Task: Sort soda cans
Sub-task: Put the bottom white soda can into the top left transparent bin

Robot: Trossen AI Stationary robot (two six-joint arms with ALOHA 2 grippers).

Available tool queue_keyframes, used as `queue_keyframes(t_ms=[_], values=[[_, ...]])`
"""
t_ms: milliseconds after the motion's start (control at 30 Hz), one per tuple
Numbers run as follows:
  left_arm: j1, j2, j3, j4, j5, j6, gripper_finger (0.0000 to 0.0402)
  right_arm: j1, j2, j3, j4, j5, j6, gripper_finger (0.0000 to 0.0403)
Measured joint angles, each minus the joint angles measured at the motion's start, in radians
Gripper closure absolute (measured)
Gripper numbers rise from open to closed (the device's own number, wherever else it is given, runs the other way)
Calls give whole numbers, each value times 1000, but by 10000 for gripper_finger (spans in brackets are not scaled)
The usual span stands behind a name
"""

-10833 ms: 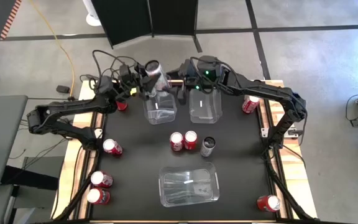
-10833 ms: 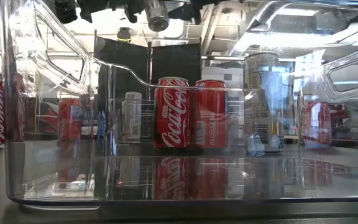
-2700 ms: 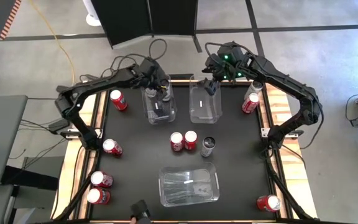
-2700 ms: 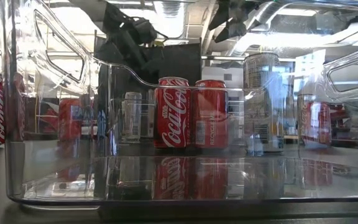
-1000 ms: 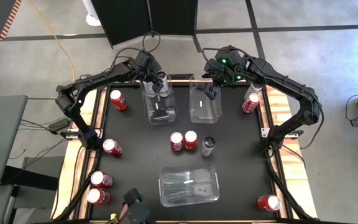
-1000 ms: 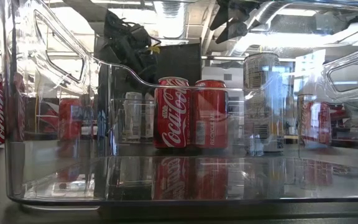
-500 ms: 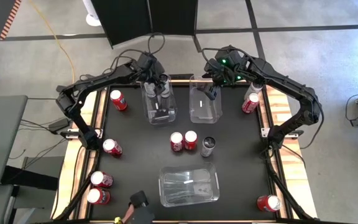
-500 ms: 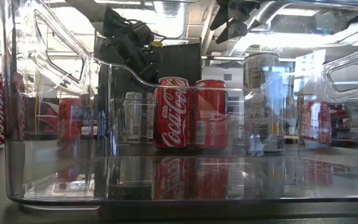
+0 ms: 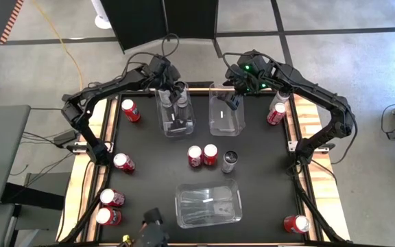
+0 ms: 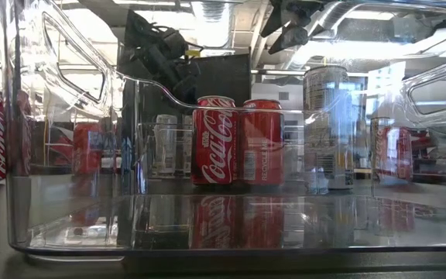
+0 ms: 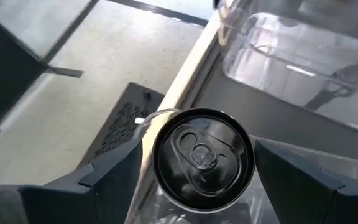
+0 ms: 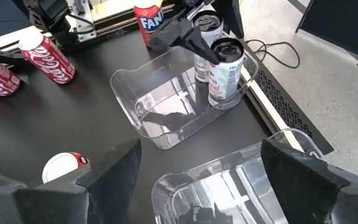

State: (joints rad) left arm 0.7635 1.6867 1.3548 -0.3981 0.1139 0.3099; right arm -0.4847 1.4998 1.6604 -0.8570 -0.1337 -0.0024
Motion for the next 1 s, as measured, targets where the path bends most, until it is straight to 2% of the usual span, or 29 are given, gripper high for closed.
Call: queue_keyframes(t_ms=[700,1000], values=[[-9,21,0,20,18,60,97,0,0,0,5,0,21,56],[-13,51,-1,32,-6,46,80,0,0,0,5,0,22,56]])
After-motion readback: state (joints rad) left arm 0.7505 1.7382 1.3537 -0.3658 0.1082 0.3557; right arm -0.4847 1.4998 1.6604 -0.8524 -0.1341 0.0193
